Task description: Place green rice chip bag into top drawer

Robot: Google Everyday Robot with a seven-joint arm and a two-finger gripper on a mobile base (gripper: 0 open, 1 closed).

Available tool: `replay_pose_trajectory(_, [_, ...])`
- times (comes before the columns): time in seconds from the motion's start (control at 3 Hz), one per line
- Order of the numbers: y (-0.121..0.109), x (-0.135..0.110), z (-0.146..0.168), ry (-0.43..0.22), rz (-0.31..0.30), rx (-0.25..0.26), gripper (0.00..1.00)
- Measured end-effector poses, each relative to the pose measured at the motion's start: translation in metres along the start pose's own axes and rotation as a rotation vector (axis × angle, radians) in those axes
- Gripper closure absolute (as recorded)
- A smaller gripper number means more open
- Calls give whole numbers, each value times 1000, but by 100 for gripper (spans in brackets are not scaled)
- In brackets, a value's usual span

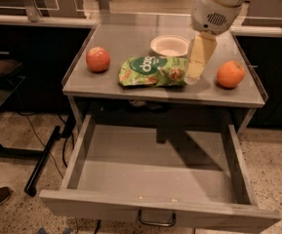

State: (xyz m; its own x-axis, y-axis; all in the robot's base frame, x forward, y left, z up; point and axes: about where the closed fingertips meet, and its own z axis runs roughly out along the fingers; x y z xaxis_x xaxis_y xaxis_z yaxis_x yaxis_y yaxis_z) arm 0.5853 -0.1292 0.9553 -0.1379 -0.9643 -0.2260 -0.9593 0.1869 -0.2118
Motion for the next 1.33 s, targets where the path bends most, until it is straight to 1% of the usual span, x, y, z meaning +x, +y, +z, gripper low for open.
replay_pose_trajectory(0.33, [-39,-14,34,11,16,-36,0])
replay_pose_trajectory(0.67, [-43,-17,36,1,15,-22,0])
replay_pose_trajectory(1.0, [-47,-22,48,-7,34,-23,0])
replay_pose_trajectory(1.33, [-50,-21,66,0,55,-40,0])
